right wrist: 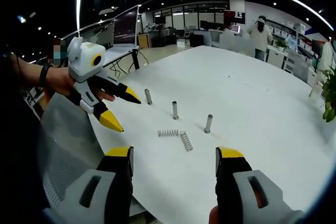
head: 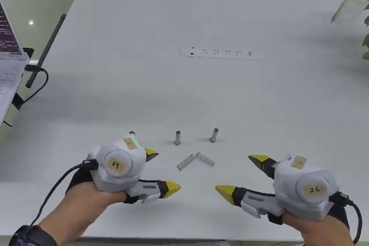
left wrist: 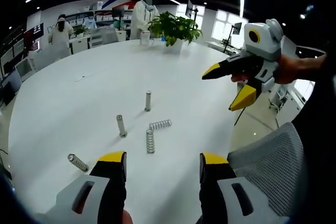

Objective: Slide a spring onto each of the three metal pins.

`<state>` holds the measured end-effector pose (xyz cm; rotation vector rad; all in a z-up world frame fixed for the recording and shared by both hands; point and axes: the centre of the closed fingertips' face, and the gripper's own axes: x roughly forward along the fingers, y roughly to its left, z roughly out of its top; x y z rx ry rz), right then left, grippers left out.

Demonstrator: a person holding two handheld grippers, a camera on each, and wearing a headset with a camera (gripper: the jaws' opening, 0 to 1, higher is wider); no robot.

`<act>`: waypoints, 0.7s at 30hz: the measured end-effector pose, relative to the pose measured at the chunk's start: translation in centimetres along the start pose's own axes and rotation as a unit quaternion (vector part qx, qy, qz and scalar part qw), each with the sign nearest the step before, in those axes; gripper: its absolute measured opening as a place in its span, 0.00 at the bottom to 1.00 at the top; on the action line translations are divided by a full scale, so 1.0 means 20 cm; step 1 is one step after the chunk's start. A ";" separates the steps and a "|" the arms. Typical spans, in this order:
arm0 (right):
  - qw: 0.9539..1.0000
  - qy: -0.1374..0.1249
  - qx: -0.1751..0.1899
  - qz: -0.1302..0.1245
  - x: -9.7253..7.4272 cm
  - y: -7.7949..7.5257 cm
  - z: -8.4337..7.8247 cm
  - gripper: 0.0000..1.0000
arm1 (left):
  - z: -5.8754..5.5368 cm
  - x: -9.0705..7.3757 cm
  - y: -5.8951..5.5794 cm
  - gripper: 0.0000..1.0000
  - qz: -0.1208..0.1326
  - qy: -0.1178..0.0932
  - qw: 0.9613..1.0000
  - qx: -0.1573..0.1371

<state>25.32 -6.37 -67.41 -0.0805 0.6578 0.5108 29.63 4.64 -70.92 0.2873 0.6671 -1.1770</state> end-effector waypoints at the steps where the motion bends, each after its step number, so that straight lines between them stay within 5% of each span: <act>1: 1.000 0.000 0.000 0.000 0.00 0.00 0.00 0.62 | 0.00 0.01 0.00 0.51 0.000 -0.001 1.000 -0.002; 21: 1.000 0.008 0.004 0.009 -0.02 -0.01 -0.04 0.60 | -0.05 0.26 0.03 0.41 -0.001 0.025 0.999 -0.024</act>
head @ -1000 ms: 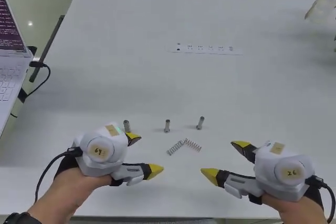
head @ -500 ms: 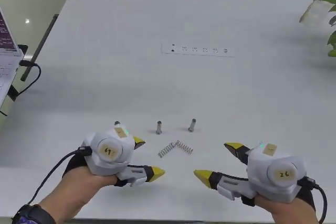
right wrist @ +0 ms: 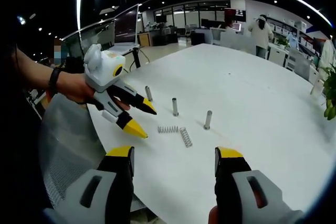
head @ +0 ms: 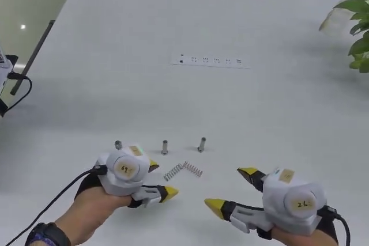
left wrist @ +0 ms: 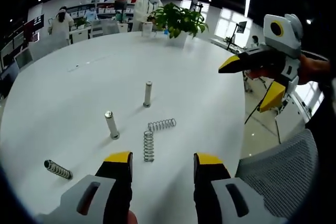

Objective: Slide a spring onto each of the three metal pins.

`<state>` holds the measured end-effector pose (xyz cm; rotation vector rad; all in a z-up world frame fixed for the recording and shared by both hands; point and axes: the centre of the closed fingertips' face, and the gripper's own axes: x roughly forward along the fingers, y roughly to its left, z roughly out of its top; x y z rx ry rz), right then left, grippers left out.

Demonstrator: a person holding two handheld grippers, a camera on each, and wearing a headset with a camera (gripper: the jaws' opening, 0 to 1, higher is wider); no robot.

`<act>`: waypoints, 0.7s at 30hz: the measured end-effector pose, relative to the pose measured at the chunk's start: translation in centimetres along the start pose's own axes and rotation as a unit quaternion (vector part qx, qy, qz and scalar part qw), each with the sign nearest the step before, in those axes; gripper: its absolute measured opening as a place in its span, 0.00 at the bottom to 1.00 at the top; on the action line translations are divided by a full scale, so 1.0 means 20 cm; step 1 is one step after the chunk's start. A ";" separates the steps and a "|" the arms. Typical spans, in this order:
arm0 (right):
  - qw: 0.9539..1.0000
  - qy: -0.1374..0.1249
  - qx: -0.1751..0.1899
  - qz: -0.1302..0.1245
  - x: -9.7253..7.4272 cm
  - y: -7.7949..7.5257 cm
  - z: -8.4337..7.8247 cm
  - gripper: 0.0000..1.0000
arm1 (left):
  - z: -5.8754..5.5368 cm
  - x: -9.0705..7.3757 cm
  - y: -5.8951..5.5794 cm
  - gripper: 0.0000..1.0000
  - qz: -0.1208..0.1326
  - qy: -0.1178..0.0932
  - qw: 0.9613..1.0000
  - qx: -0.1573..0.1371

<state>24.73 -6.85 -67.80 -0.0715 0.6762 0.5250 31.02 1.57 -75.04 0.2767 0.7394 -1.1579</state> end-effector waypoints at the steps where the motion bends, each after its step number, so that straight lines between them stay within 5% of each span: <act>1: 1.000 0.001 0.001 0.000 0.00 0.00 0.00 0.60 | -0.01 0.01 0.01 0.40 0.003 0.003 1.000 -0.001; 21: 1.000 0.015 0.002 0.005 0.00 0.01 -0.05 0.59 | -0.04 0.14 0.06 0.21 0.015 0.015 0.999 -0.029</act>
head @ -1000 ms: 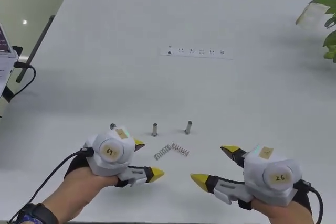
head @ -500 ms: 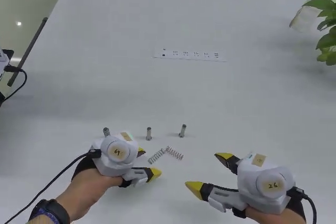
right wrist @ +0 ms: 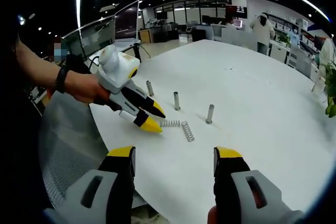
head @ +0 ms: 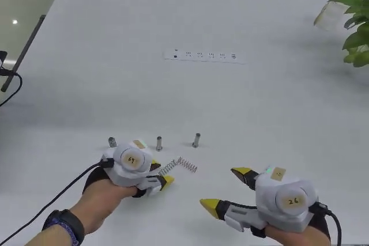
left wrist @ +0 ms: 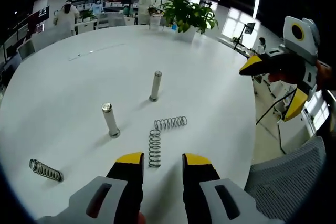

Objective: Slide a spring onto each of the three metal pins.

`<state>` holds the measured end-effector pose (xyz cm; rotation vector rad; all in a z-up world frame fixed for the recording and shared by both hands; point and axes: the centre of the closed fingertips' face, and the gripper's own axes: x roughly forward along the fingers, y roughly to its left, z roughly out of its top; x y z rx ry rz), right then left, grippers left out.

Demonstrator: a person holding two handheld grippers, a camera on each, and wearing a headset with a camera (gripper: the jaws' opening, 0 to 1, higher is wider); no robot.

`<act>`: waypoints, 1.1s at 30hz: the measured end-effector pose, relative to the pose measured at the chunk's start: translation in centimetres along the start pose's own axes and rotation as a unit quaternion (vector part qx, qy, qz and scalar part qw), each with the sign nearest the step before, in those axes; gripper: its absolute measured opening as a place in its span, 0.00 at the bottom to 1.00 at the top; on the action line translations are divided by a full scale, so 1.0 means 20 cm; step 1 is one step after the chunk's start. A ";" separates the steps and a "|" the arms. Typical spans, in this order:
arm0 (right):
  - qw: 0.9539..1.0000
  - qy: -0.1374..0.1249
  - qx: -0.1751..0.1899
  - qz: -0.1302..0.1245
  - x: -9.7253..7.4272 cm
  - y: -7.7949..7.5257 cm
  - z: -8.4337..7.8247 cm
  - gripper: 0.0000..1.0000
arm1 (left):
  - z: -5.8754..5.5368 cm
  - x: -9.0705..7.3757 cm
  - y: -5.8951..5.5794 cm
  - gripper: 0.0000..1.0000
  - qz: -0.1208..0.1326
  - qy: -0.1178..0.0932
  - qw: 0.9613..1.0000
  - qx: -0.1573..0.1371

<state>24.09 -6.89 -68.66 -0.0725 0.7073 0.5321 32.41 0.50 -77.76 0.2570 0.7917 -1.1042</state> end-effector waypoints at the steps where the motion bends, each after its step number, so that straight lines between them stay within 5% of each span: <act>1: 1.000 0.000 0.001 0.000 0.00 0.00 0.00 0.59 | 0.00 0.00 0.00 0.21 0.002 0.001 1.000 0.000; 17: 1.000 -0.001 0.002 0.002 0.00 0.01 -0.01 0.59 | -0.05 0.03 0.07 0.03 0.031 0.022 0.999 -0.016; 29: 1.000 -0.003 0.002 0.010 0.03 0.05 -0.01 0.58 | -0.07 -0.09 0.08 0.03 0.039 0.019 0.999 -0.022; 33: 1.000 -0.005 0.002 0.014 0.04 0.06 0.00 0.57 | -0.10 -0.13 0.07 0.03 0.039 0.027 0.999 0.002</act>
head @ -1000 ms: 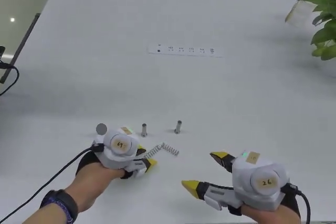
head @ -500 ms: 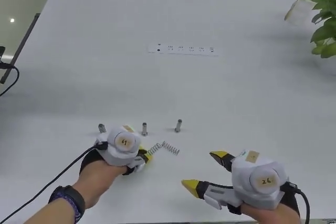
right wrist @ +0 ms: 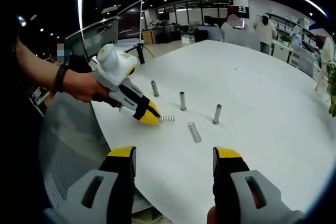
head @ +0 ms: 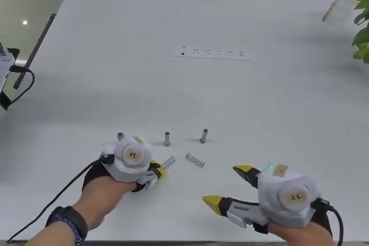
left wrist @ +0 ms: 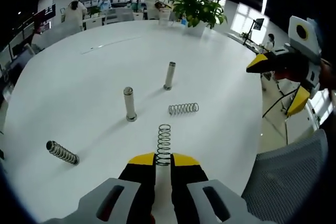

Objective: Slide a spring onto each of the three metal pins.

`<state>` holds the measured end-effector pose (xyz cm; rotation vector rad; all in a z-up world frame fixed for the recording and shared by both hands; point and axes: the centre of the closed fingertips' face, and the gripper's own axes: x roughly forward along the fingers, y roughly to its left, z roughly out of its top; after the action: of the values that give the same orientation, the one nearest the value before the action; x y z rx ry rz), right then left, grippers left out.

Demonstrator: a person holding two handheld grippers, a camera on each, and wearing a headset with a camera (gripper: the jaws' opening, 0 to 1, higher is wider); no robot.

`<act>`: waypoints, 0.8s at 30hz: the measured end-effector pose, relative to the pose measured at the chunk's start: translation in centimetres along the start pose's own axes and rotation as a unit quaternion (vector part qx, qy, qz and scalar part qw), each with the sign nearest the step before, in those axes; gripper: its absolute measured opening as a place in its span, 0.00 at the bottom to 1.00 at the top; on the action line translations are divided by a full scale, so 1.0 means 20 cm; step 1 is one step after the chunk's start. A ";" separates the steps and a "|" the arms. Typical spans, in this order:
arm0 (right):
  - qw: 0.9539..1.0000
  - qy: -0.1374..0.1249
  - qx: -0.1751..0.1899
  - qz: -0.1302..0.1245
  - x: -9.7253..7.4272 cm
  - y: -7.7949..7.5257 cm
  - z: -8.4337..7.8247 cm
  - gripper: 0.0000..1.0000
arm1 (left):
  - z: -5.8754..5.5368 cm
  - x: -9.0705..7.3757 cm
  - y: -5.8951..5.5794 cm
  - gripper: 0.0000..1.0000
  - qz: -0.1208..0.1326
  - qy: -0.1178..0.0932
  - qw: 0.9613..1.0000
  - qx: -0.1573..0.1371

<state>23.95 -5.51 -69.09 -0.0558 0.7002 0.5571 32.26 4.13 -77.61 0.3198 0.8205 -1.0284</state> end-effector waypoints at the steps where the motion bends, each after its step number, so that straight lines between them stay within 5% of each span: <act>1: 1.000 0.000 0.000 0.001 0.00 0.00 0.00 0.57 | -0.01 -0.01 0.00 0.03 -0.001 0.001 1.000 0.002; 24: 0.999 0.000 -0.020 0.026 0.07 0.10 0.06 0.54 | -0.01 -0.27 0.00 0.03 -0.003 -0.028 0.999 0.031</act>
<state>24.51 -2.86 -68.88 -0.0748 0.6919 0.6201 30.74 7.66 -73.83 0.3397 0.7414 -1.0650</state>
